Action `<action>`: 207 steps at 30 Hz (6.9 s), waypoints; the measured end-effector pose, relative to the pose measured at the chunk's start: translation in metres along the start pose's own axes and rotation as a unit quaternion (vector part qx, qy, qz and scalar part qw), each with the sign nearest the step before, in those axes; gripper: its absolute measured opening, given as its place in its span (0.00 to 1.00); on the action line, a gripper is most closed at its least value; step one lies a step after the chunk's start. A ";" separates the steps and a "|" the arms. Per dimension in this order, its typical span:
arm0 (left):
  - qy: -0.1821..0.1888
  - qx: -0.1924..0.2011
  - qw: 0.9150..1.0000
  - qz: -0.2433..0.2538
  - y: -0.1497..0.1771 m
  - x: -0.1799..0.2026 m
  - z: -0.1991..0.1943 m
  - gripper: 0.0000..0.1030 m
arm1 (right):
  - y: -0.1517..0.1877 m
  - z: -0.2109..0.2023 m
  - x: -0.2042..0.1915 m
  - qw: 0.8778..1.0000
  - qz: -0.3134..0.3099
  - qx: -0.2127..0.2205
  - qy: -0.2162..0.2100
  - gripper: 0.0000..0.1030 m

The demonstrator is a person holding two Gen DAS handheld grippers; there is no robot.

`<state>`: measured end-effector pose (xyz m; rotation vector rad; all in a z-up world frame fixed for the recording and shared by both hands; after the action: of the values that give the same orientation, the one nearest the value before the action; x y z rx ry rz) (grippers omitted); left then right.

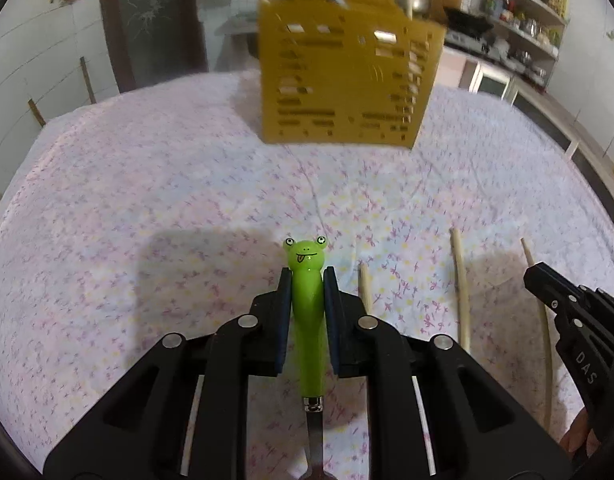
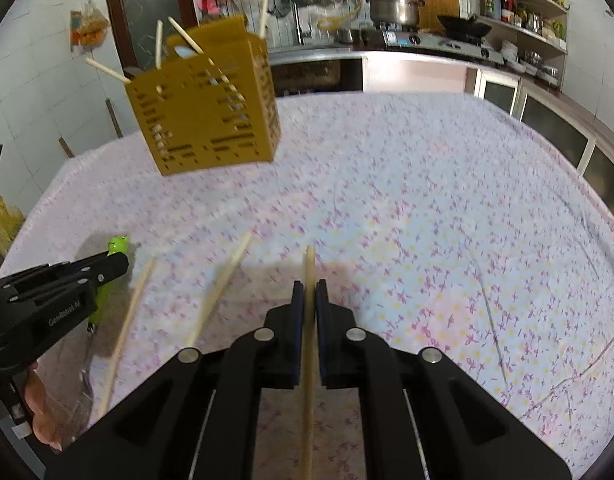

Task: Organize utensils
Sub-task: 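Carry the fork and chopstick over the yellow holder and open both tools, then withdraw both open tools back toward the last chopsticks, then grasp a wooden chopstick with the right tool while the left tool grasps another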

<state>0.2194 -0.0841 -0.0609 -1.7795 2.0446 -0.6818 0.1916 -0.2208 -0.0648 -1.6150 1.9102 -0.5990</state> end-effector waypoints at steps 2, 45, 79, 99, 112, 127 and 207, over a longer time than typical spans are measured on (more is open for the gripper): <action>-0.002 0.017 1.000 -0.007 0.002 -0.004 -0.013 0.14 | -0.002 -0.007 -0.004 1.000 -0.004 0.014 0.002 0.06; -0.009 0.222 0.974 -0.045 0.029 -0.062 -0.170 0.14 | -0.022 -0.132 -0.028 0.967 -0.016 0.252 -0.019 0.06; 0.028 0.316 0.948 -0.029 -0.244 -0.011 -0.119 0.14 | -0.275 -0.058 -0.076 0.937 -0.032 0.344 -0.044 0.06; -0.011 0.255 0.963 -0.081 -0.187 -0.066 -0.121 0.91 | -0.212 -0.038 -0.037 0.983 -0.034 0.181 0.016 0.67; -0.080 0.195 0.974 -0.087 -0.073 -0.117 -0.129 0.95 | -0.110 -0.050 -0.017 0.994 -0.018 0.101 0.035 0.73; -0.070 0.088 0.990 -0.079 0.016 -0.108 -0.056 0.95 | -0.007 0.007 -0.029 0.998 -0.017 -0.018 0.050 0.73; -0.007 0.101 0.994 -0.029 0.010 -0.015 -0.090 0.04 | -0.025 -0.068 -0.015 0.996 -0.023 0.087 -0.028 0.06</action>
<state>0.1639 -0.0569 0.0073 -1.7259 1.8487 -0.8586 0.1659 -0.2118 0.0044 -1.5519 1.7336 -0.7098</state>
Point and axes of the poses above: each gripper's, at about its wrist camera, not at the fingertips, and z roughly the way its jaws point, x to its right, y to its underside, the point moved 2 cm from there along z, roughly the way its jaws point, and after that the axes turned 5 degrees about -x, right-handed, at the moved point
